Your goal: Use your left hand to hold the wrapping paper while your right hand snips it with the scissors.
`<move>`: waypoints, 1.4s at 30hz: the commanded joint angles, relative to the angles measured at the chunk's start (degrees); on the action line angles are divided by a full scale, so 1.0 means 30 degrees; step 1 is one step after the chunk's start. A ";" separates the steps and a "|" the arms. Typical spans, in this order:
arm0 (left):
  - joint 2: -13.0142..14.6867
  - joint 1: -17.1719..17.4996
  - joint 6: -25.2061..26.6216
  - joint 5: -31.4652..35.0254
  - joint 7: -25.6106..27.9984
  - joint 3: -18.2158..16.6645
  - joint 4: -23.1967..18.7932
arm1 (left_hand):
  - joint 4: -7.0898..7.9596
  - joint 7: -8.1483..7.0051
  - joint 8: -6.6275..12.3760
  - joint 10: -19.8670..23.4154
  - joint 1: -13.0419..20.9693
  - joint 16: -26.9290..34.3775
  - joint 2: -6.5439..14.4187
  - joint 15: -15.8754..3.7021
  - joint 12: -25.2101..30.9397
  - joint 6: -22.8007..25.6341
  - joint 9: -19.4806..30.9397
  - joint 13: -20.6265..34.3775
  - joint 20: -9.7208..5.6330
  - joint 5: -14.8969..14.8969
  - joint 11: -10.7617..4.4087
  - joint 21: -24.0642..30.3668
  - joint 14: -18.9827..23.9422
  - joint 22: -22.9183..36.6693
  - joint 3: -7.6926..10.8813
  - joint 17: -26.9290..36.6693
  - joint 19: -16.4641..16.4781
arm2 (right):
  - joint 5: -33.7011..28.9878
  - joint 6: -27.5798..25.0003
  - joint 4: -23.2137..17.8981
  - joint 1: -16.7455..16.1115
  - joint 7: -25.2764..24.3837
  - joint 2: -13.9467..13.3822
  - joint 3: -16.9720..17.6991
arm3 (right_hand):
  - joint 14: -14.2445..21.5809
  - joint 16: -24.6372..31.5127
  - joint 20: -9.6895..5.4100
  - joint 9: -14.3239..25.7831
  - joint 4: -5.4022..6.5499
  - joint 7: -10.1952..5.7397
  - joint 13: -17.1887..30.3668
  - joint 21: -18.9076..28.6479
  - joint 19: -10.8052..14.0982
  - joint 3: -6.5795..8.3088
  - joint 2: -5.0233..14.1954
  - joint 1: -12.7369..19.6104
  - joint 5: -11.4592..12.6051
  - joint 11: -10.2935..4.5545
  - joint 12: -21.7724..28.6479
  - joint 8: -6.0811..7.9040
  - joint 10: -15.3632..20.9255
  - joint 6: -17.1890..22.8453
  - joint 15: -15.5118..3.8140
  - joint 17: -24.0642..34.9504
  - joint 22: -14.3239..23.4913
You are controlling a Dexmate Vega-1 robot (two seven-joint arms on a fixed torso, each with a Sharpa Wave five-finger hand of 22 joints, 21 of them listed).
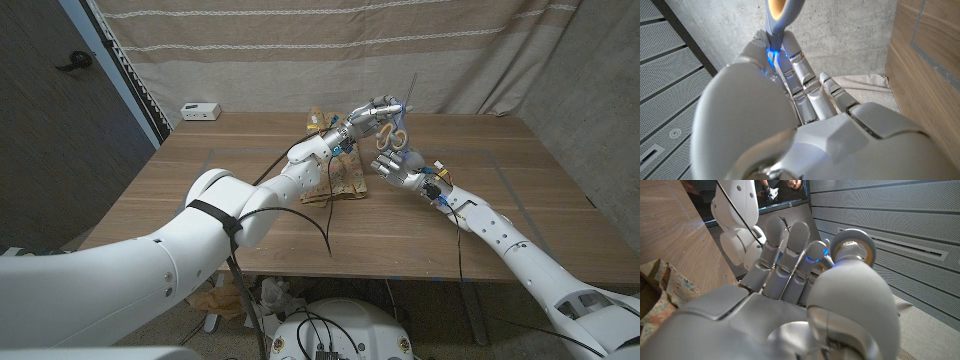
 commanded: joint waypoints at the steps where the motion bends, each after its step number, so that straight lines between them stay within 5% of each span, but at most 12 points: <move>1: 0.0074 0.0045 -0.0192 -0.0167 -0.0099 0.0062 -0.0033 | 0.0027 0.0043 0.0052 0.0151 0.1417 -0.0013 0.1363 -0.0072 0.0040 0.0013 0.0038 0.0066 -0.2522 0.0088 0.0027 -0.0032 0.0026 0.0109 0.0177 0.0046 0.0161 | -0.0389 0.0171 -0.0305 -0.0045 -0.0171 -0.0531 -0.0213 | -0.4905 -0.0772 -0.0453 0.1077 -0.0002 0.0270 0.0554 -0.1558 -0.4923 -0.0306 0.0395 0.0303 0.0391 0.0425 -0.1766 0.0524 -0.5512 0.1089 0.0028 0.1470 -0.1862; 3: 0.0071 0.0047 -0.0212 -0.0168 -0.0088 0.0086 -0.0034 | 0.0015 -0.0006 0.0042 0.0163 0.1423 -0.0010 0.1333 -0.0073 0.0064 -0.0003 0.0029 0.0087 -0.2522 0.0085 0.0020 -0.0036 0.0034 0.0108 0.0178 0.0052 0.0164 | -0.0411 0.0326 -0.0241 -0.0045 -0.0049 -0.0521 -0.0218 | -0.8047 -0.1429 0.0939 0.1891 -0.0044 0.0528 0.1107 -0.2042 -0.7556 -0.0345 0.0646 0.0462 0.0472 0.0966 -0.2185 0.0783 -0.8557 0.1189 0.0165 0.1578 -0.2588; 11: 0.0080 0.0039 -0.0152 -0.0196 -0.0058 0.0140 -0.0031 | 0.0020 0.0006 0.0046 0.0155 0.1420 -0.0007 0.1319 -0.0071 0.0093 0.0025 0.0000 0.0084 -0.2522 0.0074 0.0012 -0.0046 0.0050 0.0110 0.0204 0.0074 0.0182 | -0.0143 0.0285 -0.0463 -0.0278 -0.0477 -0.0615 -0.0023 | -1.2403 -0.2804 0.1371 0.3628 -0.0099 0.1254 -0.0410 -0.2012 -0.9359 -0.0214 0.1294 0.0772 0.0620 0.1809 -0.3694 0.1987 -1.2091 0.1941 0.0224 0.1102 -0.3573; 14: 0.0093 0.0030 -0.0134 -0.0193 -0.0008 0.0152 -0.0022 | 0.0011 -0.0030 0.0050 0.0171 0.1425 -0.0008 0.1294 -0.0070 0.0124 0.0040 -0.0010 0.0108 -0.2521 0.0070 0.0006 -0.0049 0.0053 0.0110 0.0213 0.0081 0.0187 | -0.0162 0.0338 -0.0520 -0.0291 -0.0533 -0.0670 -0.0005 | -1.2539 -0.4156 0.1308 0.4820 -0.0302 0.1381 -0.1227 -0.1843 -0.9484 -0.0059 0.1351 0.1178 0.0733 0.1886 -0.4180 0.3247 -1.2525 0.2662 0.0079 0.0108 -0.4005; 20: 0.0113 0.0012 -0.0016 -0.0182 0.0089 0.0164 -0.0006 | 0.0021 -0.0045 0.0050 0.0156 0.1417 -0.0019 0.1296 -0.0069 0.0124 0.0048 -0.0026 0.0090 -0.2519 0.0065 0.0007 -0.0055 0.0042 0.0110 0.0233 0.0087 0.0194 | -0.0172 0.0373 -0.0896 -0.0489 -0.1111 -0.0841 0.0093 | -1.3116 -0.9551 0.1537 1.0378 -0.0347 0.1163 -0.3810 -0.1360 -1.0048 0.0030 0.1007 0.1364 0.0610 0.1923 -0.5664 0.7264 -1.2953 0.1039 0.0961 -0.3438 -0.5801; 27: 0.0128 0.0005 0.0027 -0.0170 0.0057 0.0164 -0.0003 | 0.0020 -0.0070 0.0052 0.0157 0.1413 -0.0027 0.1275 -0.0068 0.0153 0.0059 -0.0045 0.0100 -0.2514 0.0058 -0.0001 -0.0060 0.0034 0.0110 0.0255 0.0097 0.0206 | -0.0070 0.0364 -0.1160 -0.0723 -0.1596 -0.0969 0.0194 | -1.2409 -1.0655 0.1507 1.2838 -0.0538 0.1475 -0.4907 -0.1373 -1.0076 0.0564 0.1337 0.2015 0.0044 0.1991 -0.6195 0.9064 -1.2547 0.0348 0.0905 -0.4179 -0.6932; 29: 0.0139 0.0005 0.0028 -0.0159 0.0021 0.0172 -0.0002 | 0.0024 -0.0050 0.0051 0.0156 0.1409 -0.0027 0.1276 -0.0069 0.0159 0.0060 -0.0050 0.0100 -0.2512 0.0056 -0.0001 -0.0062 0.0036 0.0110 0.0262 0.0101 0.0208 | 0.0211 0.0082 -0.1125 -0.0777 -0.1752 -0.0928 0.0251 | -1.2030 -1.0842 0.1531 1.2822 -0.0381 0.1292 -0.5222 -0.1381 -1.0115 0.0573 0.1402 0.1806 -0.0136 0.1961 -0.6231 0.9099 -1.2083 0.0034 0.0885 -0.4344 -0.7223; 31: 0.0135 0.0028 0.0020 -0.0208 -0.0099 0.0138 -0.0010 | 0.0027 -0.0029 0.0049 0.0147 0.1406 -0.0026 0.1277 -0.0069 0.0155 0.0056 -0.0054 0.0091 -0.2510 0.0055 0.0001 -0.0062 0.0037 0.0110 0.0266 0.0104 0.0212 | 0.0389 -0.0047 -0.1239 -0.0937 -0.2137 -0.0907 0.0351 | -1.1724 -1.1431 0.1576 1.1827 -0.0149 0.1270 -0.5878 -0.1371 -1.0107 0.0609 0.1519 0.1448 -0.0375 0.1976 -0.6616 0.8081 -1.1880 -0.1879 0.0855 -0.4678 -0.7869; 36: 0.0165 0.0098 -0.0146 -0.0304 -0.0221 0.0062 -0.0039 | 0.0025 -0.0008 0.0066 0.0148 0.1408 -0.0022 0.1266 -0.0071 0.0173 0.0105 -0.0067 0.0097 -0.2503 0.0051 -0.0001 -0.0061 0.0047 0.0109 0.0279 0.0115 0.0229 | 0.0665 -0.0237 -0.1064 -0.0951 -0.1949 -0.0823 0.0428 | -1.1139 -1.2065 0.1490 1.0079 0.0393 0.1551 -0.6512 -0.1383 -0.9906 0.0579 0.1862 0.0537 -0.0498 0.1966 -0.6920 0.6247 -1.1737 -0.3691 0.0925 -0.4950 -0.8845; 39: 0.0186 0.0111 -0.0159 -0.0353 -0.0203 0.0023 -0.0038 | 0.0022 -0.0005 0.0065 0.0150 0.1409 -0.0022 0.1257 -0.0072 0.0183 0.0106 -0.0073 0.0101 -0.2500 0.0050 -0.0003 -0.0060 0.0048 0.0109 0.0285 0.0119 0.0238 | 0.0615 -0.0195 -0.0983 -0.0863 -0.1710 -0.0826 0.0399 | -1.1222 -1.2515 0.1490 0.9477 0.0126 0.1473 -0.6498 -0.1413 -0.9832 0.0683 0.1706 0.0835 -0.0486 0.2092 -0.7025 0.5598 -1.2166 -0.4147 0.1420 -0.5211 -0.9226; 40: 0.0194 0.0105 -0.0160 -0.0348 -0.0191 0.0028 -0.0034 | 0.0029 -0.0005 0.0065 0.0142 0.1405 -0.0022 0.1268 -0.0072 0.0173 0.0108 -0.0076 0.0082 -0.2500 0.0050 0.0001 -0.0060 0.0049 0.0110 0.0290 0.0122 0.0242 | 0.0466 -0.0076 -0.1087 -0.0878 -0.1787 -0.0880 0.0382 | -1.1072 -1.3016 0.1542 0.8743 -0.0335 0.1301 -0.6759 -0.1480 -0.9822 0.1183 0.1969 0.1634 -0.0433 0.2089 -0.7057 0.5780 -1.1975 -0.2342 0.1455 -0.5532 -0.9814; 42: 0.0192 0.0106 -0.0140 -0.0368 -0.0200 0.0020 -0.0035 | 0.0029 -0.0011 0.0059 0.0146 0.1405 -0.0023 0.1264 -0.0072 0.0177 0.0093 -0.0078 0.0083 -0.2500 0.0050 0.0001 -0.0060 0.0046 0.0110 0.0292 0.0123 0.0245 | 0.0465 -0.0094 -0.1054 -0.0848 -0.1723 -0.0880 0.0365 | -1.1148 -1.3339 0.1682 0.8339 -0.0601 0.1453 -0.6818 -0.1567 -0.9920 0.1383 0.1871 0.2028 -0.0452 0.2020 -0.7089 0.5806 -1.1960 -0.1738 0.1459 -0.5680 -1.0145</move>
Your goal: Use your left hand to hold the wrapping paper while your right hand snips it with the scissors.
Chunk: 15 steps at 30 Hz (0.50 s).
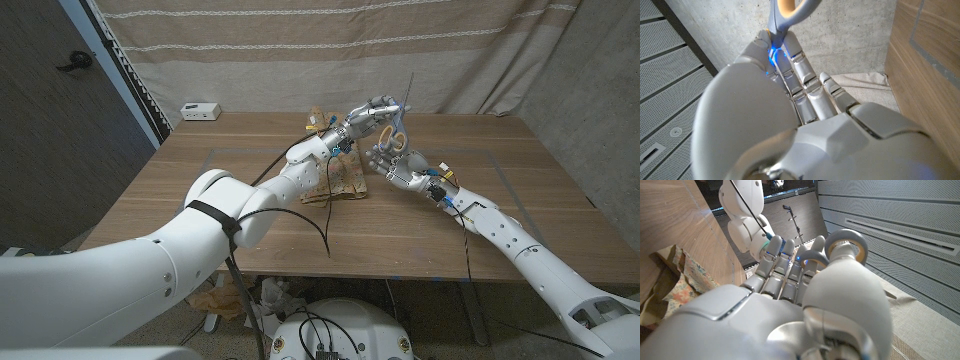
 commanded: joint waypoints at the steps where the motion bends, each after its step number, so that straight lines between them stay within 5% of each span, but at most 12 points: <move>1: 0.0063 0.0066 -0.0079 -0.0101 -0.0176 -0.0092 -0.0013 | 0.0030 -0.0005 0.0063 0.0080 0.1402 0.0130 0.1256 -0.0148 0.0024 0.0106 0.0058 0.0035 -0.2573 0.0056 -0.0074 -0.0067 0.0052 0.0110 0.0118 0.0105 0.0177 | 0.0107 -0.0095 -0.0044 -0.0042 -0.0051 -0.0045 0.0064 | 0.0067 -0.0809 0.0283 -0.1075 -0.0743 -0.0137 -0.0237 -0.0174 -0.0068 0.0577 -0.0148 0.1171 0.0002 -0.0055 -0.0283 0.0072 -0.0228 0.2028 -0.1856 -0.0385 -0.0846; 9: 0.0074 0.0060 -0.0038 -0.0072 -0.0039 -0.0070 -0.0003 | 0.0027 -0.0002 0.0061 0.0085 0.1406 0.0136 0.1244 -0.0150 0.0037 0.0105 0.0047 0.0028 -0.2576 0.0052 -0.0071 -0.0069 0.0064 0.0111 0.0130 0.0117 0.0185 | -0.0253 0.0293 -0.0114 -0.0010 -0.0022 -0.0139 -0.0003 | -0.0703 -0.1430 0.0332 -0.0075 -0.0845 -0.0058 -0.0957 -0.0412 -0.0639 0.0847 -0.0261 0.1617 0.0022 0.0158 -0.1220 0.1065 -0.0951 0.1810 -0.1773 -0.0450 -0.1358; 15: 0.0065 0.0047 0.0013 -0.0164 -0.0019 -0.0179 0.0014 | 0.0024 -0.0013 0.0031 0.0078 0.1408 0.0165 0.1231 -0.0145 0.0076 0.0039 0.0031 0.0059 -0.2576 0.0038 -0.0080 -0.0069 0.0118 0.0113 0.0142 0.0146 0.0198 | -0.0225 0.0252 -0.0517 -0.0232 -0.0815 -0.0260 0.0103 | -0.0360 -0.1465 0.0168 0.1485 -0.0920 -0.0028 -0.1316 -0.0325 -0.0606 0.1102 -0.0290 0.2034 -0.0239 0.0060 -0.1309 0.2406 -0.0087 0.1474 -0.1970 -0.0448 -0.1459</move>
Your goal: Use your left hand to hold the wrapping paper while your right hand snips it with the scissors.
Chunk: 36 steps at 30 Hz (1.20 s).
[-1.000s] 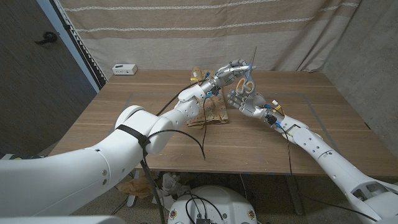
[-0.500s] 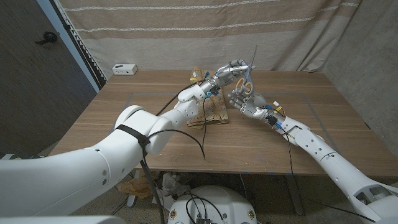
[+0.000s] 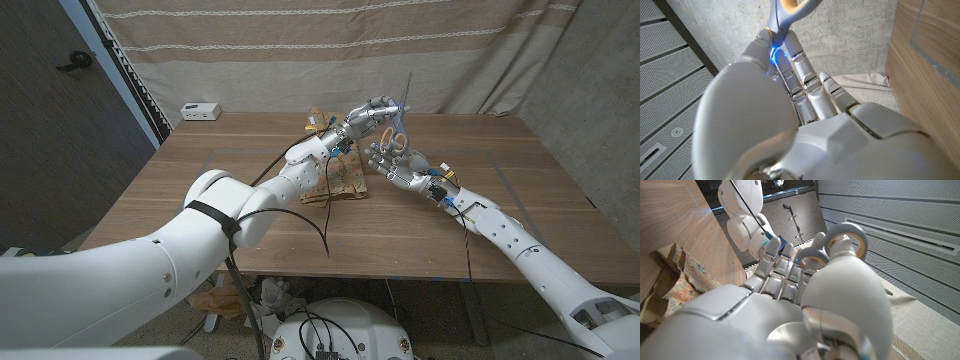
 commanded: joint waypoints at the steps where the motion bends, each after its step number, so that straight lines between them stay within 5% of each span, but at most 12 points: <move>1: 0.0019 0.0013 0.0028 -0.0137 0.0119 -0.0160 0.0013 | 0.0021 -0.0018 0.0010 0.0071 0.1155 0.0111 0.1187 -0.0148 0.0084 -0.0009 0.0025 0.0073 -0.2605 0.0089 -0.0084 -0.0069 0.0135 0.0113 0.0156 0.0152 0.0172 | -0.0174 0.0199 -0.0456 -0.0236 -0.0876 -0.0179 0.0081 | 0.0307 -0.0134 -0.0054 0.1129 -0.0113 0.0087 -0.0104 0.0063 0.0027 0.0336 0.0152 0.0633 -0.0312 -0.0066 0.0060 0.0992 0.0903 -0.0173 -0.2070 0.0026 -0.0036; 8: 0.0057 0.0004 -0.0015 -0.0088 0.0153 -0.0179 0.0021 | 0.0016 0.0117 -0.0257 0.0053 0.1154 0.0213 0.1169 -0.0153 0.0169 -0.0210 -0.0304 0.0109 -0.2612 0.0023 -0.0141 -0.0072 0.0319 0.0116 0.0145 0.0239 0.0188 | 0.0046 0.0060 -0.0664 -0.0384 -0.1448 -0.0201 0.0208 | 0.1125 -0.0081 -0.0304 0.2550 -0.0079 0.0470 -0.0544 0.0278 0.0569 0.0651 0.0039 0.0731 -0.1270 0.0192 -0.0360 0.2395 0.1243 -0.0003 -0.2456 -0.0094 -0.0107; 19: 0.0035 0.0136 0.0114 -0.0348 0.0191 -0.0568 0.0050 | -0.0001 0.0182 -0.0298 0.0066 0.1163 0.0237 0.1147 -0.0152 0.0216 -0.0173 -0.0394 0.0146 -0.2621 -0.0011 -0.0163 -0.0074 0.0364 0.0118 0.0138 0.0259 0.0186 | 0.0183 0.0029 -0.0431 -0.0222 -0.1219 -0.0155 0.0254 | 0.1244 -0.0114 -0.0410 0.2815 -0.0008 0.0525 -0.0928 0.0291 0.0640 0.0892 0.0088 0.0676 -0.1865 0.0339 -0.0777 0.2779 0.1508 -0.0102 -0.2605 -0.0157 -0.0139; 20: 0.0057 0.0201 -0.0065 -0.0344 0.0237 -0.0585 0.0011 | 0.0001 -0.2086 -0.3839 -0.0601 -0.0310 -0.0042 0.0963 -0.0151 -0.0271 -0.1523 -0.4486 0.0213 -0.2602 -0.1409 -0.0395 -0.0223 -0.0551 0.0039 0.1502 0.0132 -0.0018 | 0.0241 -0.0018 -0.0442 -0.0230 -0.1259 -0.0150 0.0283 | 0.1243 -0.0118 -0.0407 0.2822 -0.0005 0.0491 -0.0958 0.0287 0.0629 0.0912 0.0094 0.0675 -0.1908 0.0365 -0.0793 0.2793 0.1566 -0.0128 -0.2612 -0.0160 -0.0141; 21: 0.0064 0.0302 -0.0397 -0.0361 0.0324 -0.0621 -0.0042 | -0.0195 -0.2212 -0.4925 -0.0720 -0.0928 -0.0039 0.0570 -0.0152 -0.0550 -0.1360 -0.6115 0.0154 -0.2649 -0.1467 -0.0368 -0.0222 -0.0552 0.0040 0.2358 0.0100 0.0004 | 0.0243 0.0003 -0.0468 -0.0248 -0.1313 -0.0155 0.0311 | 0.1253 -0.0117 -0.0398 0.2853 -0.0004 0.0457 -0.0977 0.0290 0.0634 0.0926 0.0099 0.0674 -0.1936 0.0345 -0.0794 0.2824 0.1630 -0.0129 -0.2615 -0.0163 -0.0141; 23: 0.0124 0.0411 -0.0745 -0.0426 0.0297 -0.0672 -0.0104 | -0.0291 -0.2291 -0.6038 -0.0596 -0.1483 -0.0188 0.0056 -0.0156 -0.0900 -0.1901 -0.6615 -0.0313 -0.2706 -0.1452 -0.0368 -0.0228 -0.0899 0.0039 0.3200 -0.0273 0.0007 | 0.0281 0.0002 -0.0480 -0.0266 -0.1328 -0.0166 0.0358 | 0.1291 -0.0111 -0.0412 0.2784 0.0011 0.0527 -0.1047 0.0312 0.0698 0.0977 0.0126 0.0662 -0.2043 0.0345 -0.0846 0.2845 0.1740 -0.0090 -0.2606 -0.0169 -0.0143; 25: 0.0186 0.0519 -0.0944 -0.0531 0.0397 -0.0738 -0.0143 | -0.0238 -0.2284 -0.6734 -0.0322 -0.2330 -0.0152 -0.0394 -0.0142 -0.1077 -0.1729 -0.6649 -0.0693 -0.2751 -0.1406 -0.0405 -0.0240 -0.0957 0.0039 0.4279 -0.0813 -0.0046 | 0.0348 0.0025 -0.0430 -0.0275 -0.1264 -0.0136 0.0409 | 0.1455 -0.0056 -0.0439 0.2811 0.0019 0.0531 -0.1123 0.0328 0.0741 0.1037 0.0155 0.0659 -0.2155 0.0293 -0.0883 0.2884 0.1908 -0.0165 -0.2679 -0.0176 -0.0144; 28: 0.0264 0.0639 -0.0893 -0.0780 0.0546 -0.0892 -0.0168 | -0.0336 -0.2320 -0.6892 -0.0438 -0.3583 -0.0135 -0.0997 -0.0141 -0.1613 -0.2182 -0.6661 -0.0964 -0.2804 -0.1368 -0.0411 -0.0248 -0.1135 0.0030 0.5799 -0.1375 -0.0129 | 0.0375 0.0005 -0.0419 -0.0289 -0.1326 -0.0158 0.0466 | 0.1560 -0.0050 -0.0487 0.2701 0.0021 0.0507 -0.1270 0.0332 0.0775 0.1139 0.0159 0.0647 -0.2355 0.0278 -0.1008 0.2923 0.2099 -0.0158 -0.2781 -0.0201 -0.0154; 36: 0.0362 0.0786 -0.0952 -0.1703 -0.0056 -0.1564 -0.0259 | -0.0256 -0.2403 -0.6949 -0.1793 -0.5829 -0.0286 -0.1672 -0.0062 -0.2240 -0.2219 -0.6697 -0.0638 -0.2804 -0.1233 -0.0458 -0.0182 -0.2545 0.0034 0.7155 -0.1624 0.0464 | 0.0355 0.0033 -0.0289 -0.0173 -0.1546 -0.0134 0.0584 | 0.1769 -0.0072 -0.0561 0.2498 -0.0042 0.0441 -0.1576 0.0317 0.0834 0.1361 0.0078 0.0676 -0.2722 0.0219 -0.1244 0.3012 0.2573 -0.0201 -0.2839 -0.0278 -0.0178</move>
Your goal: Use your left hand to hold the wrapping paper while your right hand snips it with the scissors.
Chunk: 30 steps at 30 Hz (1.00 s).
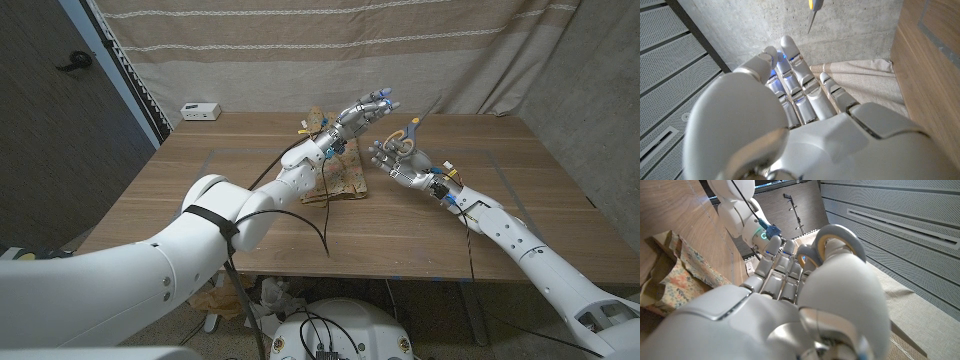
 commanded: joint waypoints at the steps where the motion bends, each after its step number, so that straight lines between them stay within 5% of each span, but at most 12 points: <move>1: 0.0177 0.0273 -0.0318 -0.1043 -0.0493 -0.0728 -0.0147 | -0.0155 -0.0047 0.0000 -0.0811 -0.1067 -0.0109 -0.0303 0.0013 -0.0416 0.0010 0.0017 0.0165 -0.2747 0.0186 -0.0012 0.0010 -0.0976 0.0019 0.0797 -0.0025 0.0535 | 0.0035 0.0046 0.0147 0.0113 -0.0254 0.0018 0.0189 | 0.0205 0.0055 -0.0026 -0.0088 -0.0121 -0.0124 -0.0090 0.0082 0.0140 0.0197 -0.0037 -0.0082 -0.0128 0.0024 -0.0189 0.0108 0.0317 0.0028 -0.2730 -0.0016 -0.0006; 6: 0.0659 0.0880 -0.0748 -0.1583 -0.1278 -0.0902 -0.1430 | -0.0188 -0.0102 -0.0032 -0.2068 -0.1979 -0.0236 -0.0482 0.0097 -0.1402 -0.0204 0.0019 -0.0276 -0.2298 0.0196 -0.0060 -0.0086 -0.2327 0.0029 0.1186 -0.0165 -0.0269 | -0.0285 0.0320 -0.0586 -0.0203 -0.1486 -0.0455 0.0552 | 0.0217 -0.0002 -0.0038 -0.0208 -0.0197 -0.0158 -0.0232 0.0061 0.0160 0.0341 -0.0090 0.0010 -0.0226 0.0003 -0.0336 0.0123 0.0451 -0.0033 -0.2626 -0.0064 -0.0021; 16: 0.2541 0.3150 0.0493 -0.1846 0.1092 0.0132 -0.6518 | -0.0289 -0.0134 0.0042 -0.2846 -0.2432 -0.0146 -0.0386 0.0081 -0.2685 -0.0322 0.0029 -0.1149 -0.2080 0.0251 -0.0075 -0.0103 -0.3605 0.0022 0.1800 -0.0325 -0.0879 | -0.0714 0.0800 -0.2063 -0.1103 -0.3734 -0.1368 0.1148 | 0.0241 -0.0191 0.0166 -0.0847 -0.0356 -0.0070 -0.0526 0.0002 0.0543 0.0747 -0.0358 0.0203 -0.0163 0.0142 -0.0734 -0.0009 0.0689 -0.0220 -0.1941 -0.0229 -0.0094; 24: 0.3197 0.3480 0.0877 -0.2196 0.1724 0.0682 -0.7411 | -0.0410 -0.0119 0.0073 -0.2866 -0.2236 -0.0031 -0.0342 0.0030 -0.2927 -0.0315 0.0035 -0.1335 -0.2183 0.0234 -0.0072 -0.0105 -0.3667 0.0019 0.1896 -0.0287 -0.1000 | -0.0382 0.0412 -0.2714 -0.1466 -0.4673 -0.1684 0.1221 | 0.0916 -0.0147 0.0363 0.0185 -0.0307 0.0319 -0.0474 -0.0090 0.1265 0.1135 -0.0589 0.0052 0.0417 0.0327 -0.0873 0.0875 0.1060 -0.0494 -0.1621 -0.0430 -0.0154; 30: 0.3495 0.3486 0.0942 -0.2466 0.1833 0.0840 -0.7608 | -0.0344 -0.0110 0.0092 -0.2793 -0.2318 0.0038 -0.0329 0.0120 -0.3055 -0.0307 0.0036 -0.1436 -0.2170 0.0206 -0.0070 -0.0092 -0.3689 0.0019 0.1902 -0.0262 -0.1054 | -0.0432 0.0487 -0.2981 -0.1568 -0.4859 -0.1836 0.1174 | 0.1833 -0.0047 0.0339 -0.0110 -0.0333 0.0653 -0.0343 -0.0325 0.1773 0.1637 -0.0805 -0.0020 0.1123 0.0276 -0.0817 0.1062 0.1841 -0.0535 -0.1828 -0.0614 -0.0189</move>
